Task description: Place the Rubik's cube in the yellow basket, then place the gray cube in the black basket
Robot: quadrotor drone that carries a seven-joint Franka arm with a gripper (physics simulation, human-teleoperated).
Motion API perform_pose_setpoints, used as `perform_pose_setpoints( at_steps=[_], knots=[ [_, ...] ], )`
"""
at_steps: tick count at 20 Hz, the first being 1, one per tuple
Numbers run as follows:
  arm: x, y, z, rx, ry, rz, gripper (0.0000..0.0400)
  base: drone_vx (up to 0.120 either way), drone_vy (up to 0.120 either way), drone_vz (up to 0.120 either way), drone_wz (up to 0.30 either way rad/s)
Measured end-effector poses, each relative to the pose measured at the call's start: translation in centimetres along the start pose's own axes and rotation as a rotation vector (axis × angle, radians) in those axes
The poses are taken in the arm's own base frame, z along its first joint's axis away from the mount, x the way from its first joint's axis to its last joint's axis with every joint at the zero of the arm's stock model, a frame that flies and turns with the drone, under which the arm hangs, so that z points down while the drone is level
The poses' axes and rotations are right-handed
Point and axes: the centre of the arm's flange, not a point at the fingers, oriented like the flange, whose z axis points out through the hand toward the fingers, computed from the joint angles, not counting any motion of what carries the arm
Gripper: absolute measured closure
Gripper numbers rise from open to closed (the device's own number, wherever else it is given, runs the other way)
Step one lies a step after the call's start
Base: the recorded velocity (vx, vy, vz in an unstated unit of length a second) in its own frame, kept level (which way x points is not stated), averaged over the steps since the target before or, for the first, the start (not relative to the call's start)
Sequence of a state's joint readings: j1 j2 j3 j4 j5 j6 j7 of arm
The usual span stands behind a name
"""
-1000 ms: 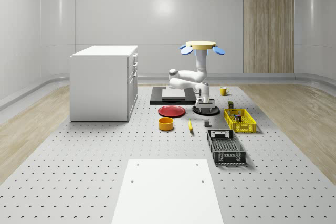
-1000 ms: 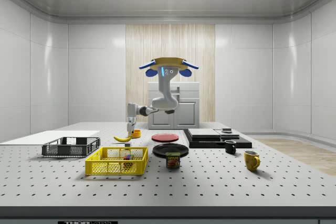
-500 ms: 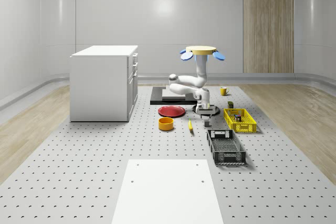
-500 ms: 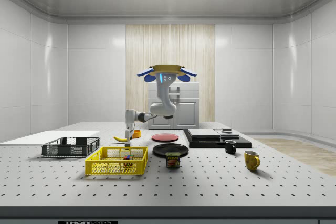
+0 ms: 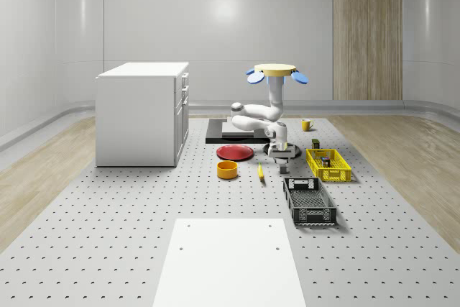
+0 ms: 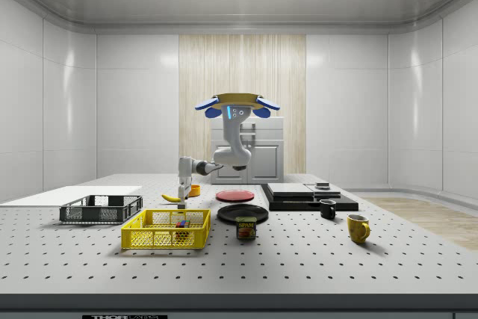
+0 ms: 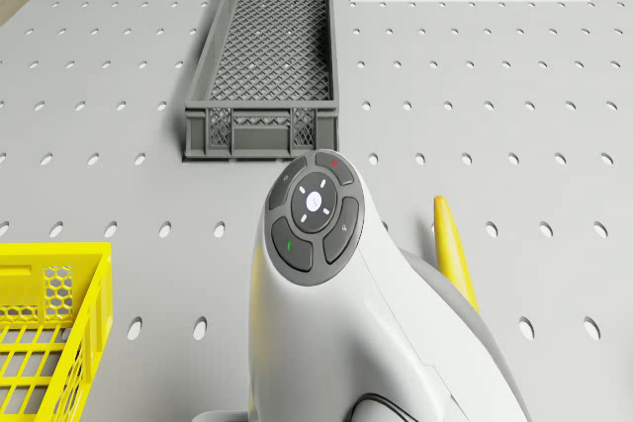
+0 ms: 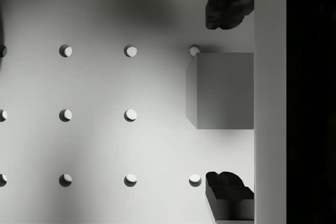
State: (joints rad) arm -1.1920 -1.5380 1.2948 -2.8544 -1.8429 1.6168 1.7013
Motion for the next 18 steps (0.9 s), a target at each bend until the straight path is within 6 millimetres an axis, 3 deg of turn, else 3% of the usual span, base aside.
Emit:
perform_pose_setpoints(
  at_steps=[12,18],
  knots=[
    [0.3,-1.3,0.0,0.0,0.0,0.0,0.0,0.0,0.0,0.0,0.0],
    [0.5,-1.5,1.0,0.0,0.0,0.0,0.0,0.0,0.0,0.0,0.0]
  ],
)
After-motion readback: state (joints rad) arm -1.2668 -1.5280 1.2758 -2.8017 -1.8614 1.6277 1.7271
